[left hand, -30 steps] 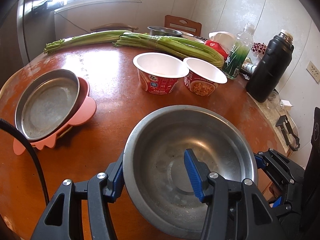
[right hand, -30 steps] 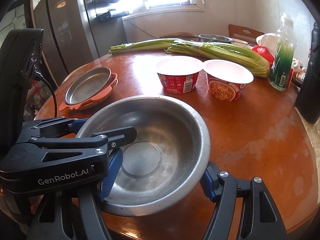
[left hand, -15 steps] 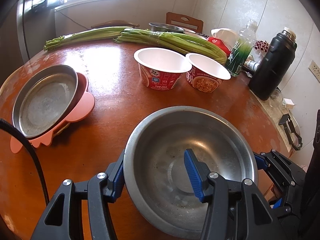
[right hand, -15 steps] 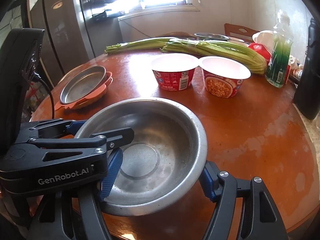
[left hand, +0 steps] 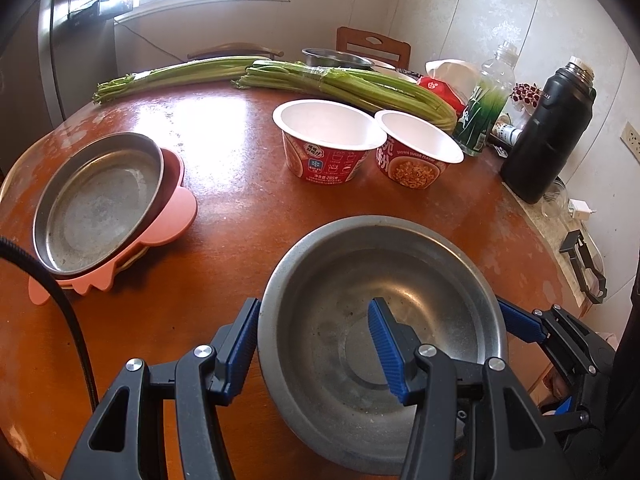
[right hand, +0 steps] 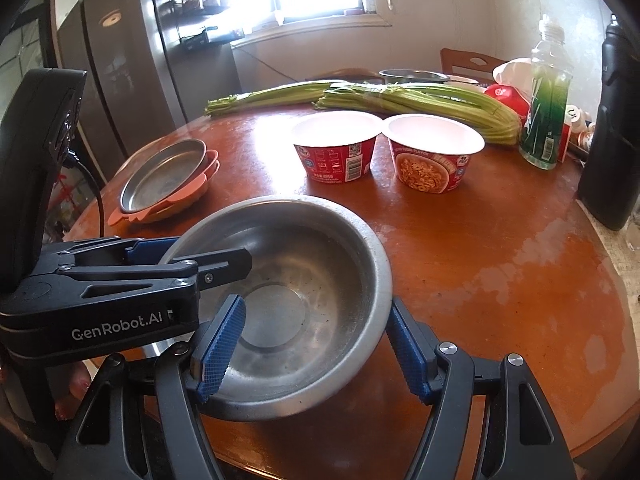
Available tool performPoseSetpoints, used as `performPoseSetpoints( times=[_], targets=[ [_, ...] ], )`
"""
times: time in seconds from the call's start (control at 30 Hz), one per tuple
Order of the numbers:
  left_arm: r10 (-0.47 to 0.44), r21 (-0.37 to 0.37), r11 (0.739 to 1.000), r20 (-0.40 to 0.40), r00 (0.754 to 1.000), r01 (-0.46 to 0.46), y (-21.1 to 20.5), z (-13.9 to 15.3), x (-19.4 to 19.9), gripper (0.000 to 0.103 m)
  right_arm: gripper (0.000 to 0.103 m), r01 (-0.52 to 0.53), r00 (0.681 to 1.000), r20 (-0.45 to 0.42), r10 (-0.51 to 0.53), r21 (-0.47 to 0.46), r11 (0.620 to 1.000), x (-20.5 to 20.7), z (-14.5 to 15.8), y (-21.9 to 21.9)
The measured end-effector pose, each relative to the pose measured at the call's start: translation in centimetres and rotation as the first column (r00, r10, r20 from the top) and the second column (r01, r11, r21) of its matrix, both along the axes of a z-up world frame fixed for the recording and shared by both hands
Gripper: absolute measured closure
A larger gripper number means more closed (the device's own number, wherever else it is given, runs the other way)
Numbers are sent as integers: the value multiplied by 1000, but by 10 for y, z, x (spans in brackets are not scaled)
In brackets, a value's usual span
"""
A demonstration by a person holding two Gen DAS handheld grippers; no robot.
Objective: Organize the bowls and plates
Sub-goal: 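Lift the silver bowl with the left gripper and lower it beside the plate stack, then open the left gripper and withdraw from the silver bowl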
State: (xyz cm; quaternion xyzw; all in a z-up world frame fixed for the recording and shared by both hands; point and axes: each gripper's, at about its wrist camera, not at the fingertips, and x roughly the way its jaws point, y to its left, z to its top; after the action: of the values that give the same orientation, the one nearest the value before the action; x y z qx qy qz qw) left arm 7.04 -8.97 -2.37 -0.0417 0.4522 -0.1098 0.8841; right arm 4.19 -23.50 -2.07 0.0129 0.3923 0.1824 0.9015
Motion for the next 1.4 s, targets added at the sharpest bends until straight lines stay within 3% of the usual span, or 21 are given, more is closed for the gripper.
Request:
performPoseSetpoints(
  times=[0.77, 1.07, 1.4],
  targets=[
    [12, -10, 1000, 45, 999, -12, 4, 21, -7, 48, 30, 86, 996, 11, -87, 54, 995, 15, 17, -36],
    [-2, -26, 1000, 39, 999, 3, -4, 31, 17, 48, 30, 112, 994, 1, -112, 44, 993, 46, 30, -47],
    [47, -10, 999, 23, 999, -47, 19, 44, 60, 48, 30, 67, 995, -82, -56, 134, 989, 87, 39, -21]
  ],
)
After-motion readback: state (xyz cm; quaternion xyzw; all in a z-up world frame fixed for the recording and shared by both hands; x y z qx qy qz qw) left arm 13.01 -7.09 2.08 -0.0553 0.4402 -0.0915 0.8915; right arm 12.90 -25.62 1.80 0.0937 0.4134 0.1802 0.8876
